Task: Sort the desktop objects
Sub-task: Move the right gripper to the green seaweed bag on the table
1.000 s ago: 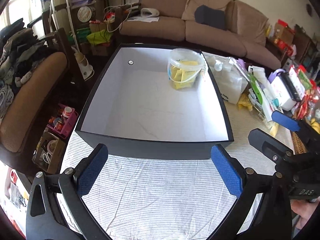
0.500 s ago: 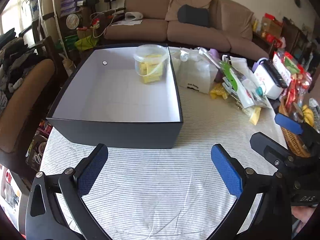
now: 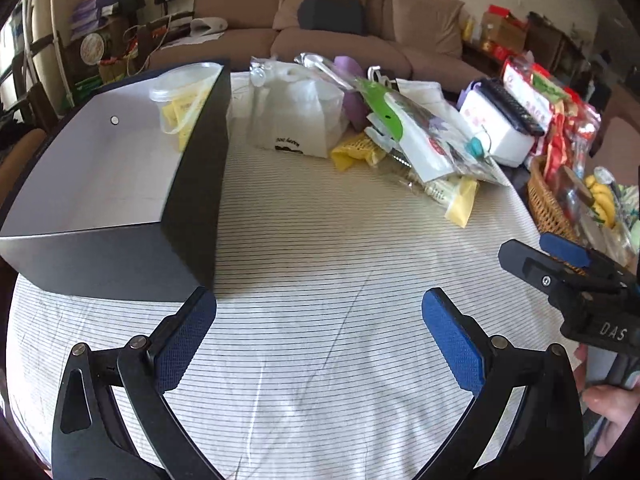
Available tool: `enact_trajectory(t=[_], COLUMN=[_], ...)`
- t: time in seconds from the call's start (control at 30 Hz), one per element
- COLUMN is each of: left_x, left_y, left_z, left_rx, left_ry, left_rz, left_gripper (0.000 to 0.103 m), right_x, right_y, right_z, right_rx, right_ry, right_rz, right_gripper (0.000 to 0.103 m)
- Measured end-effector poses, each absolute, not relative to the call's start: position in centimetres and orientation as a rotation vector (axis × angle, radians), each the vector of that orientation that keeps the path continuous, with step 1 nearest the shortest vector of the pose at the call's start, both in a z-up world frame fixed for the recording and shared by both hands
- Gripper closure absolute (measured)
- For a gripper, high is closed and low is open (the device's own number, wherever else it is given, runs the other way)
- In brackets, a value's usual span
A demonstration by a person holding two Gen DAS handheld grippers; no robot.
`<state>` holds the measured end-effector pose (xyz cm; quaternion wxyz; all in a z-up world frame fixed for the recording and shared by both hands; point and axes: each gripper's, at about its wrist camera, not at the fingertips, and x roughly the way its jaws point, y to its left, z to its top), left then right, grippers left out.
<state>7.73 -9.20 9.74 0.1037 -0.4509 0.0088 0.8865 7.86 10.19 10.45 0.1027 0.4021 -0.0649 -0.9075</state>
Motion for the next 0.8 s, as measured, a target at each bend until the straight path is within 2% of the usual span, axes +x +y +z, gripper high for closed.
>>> enact_trajectory(t=[0.47,0.6,0.8], left_x=[3.1,2.8,2.6], left_y=[-6.1,-6.4,-6.2], left_z=[2.8,1.2,0.3], left_rx=[-1.369,-1.399,-1.425], left_ry=[0.119,0.104,0.067], left_rz=[2.652,2.63,2.605], left_gripper=[0.0,0.0,0.0], right_x=[4.6,4.2,3.9], right_y=[13.7,12.6,12.2], right_z=[3.7,2.1,1.9], right_rx=[1.264,1.336,1.328], right_ry=[-0.141,-0.056,-0.059], right_rz=[-2.783,-2.76,-2.751], right_gripper=[0.0,0.0,0.0])
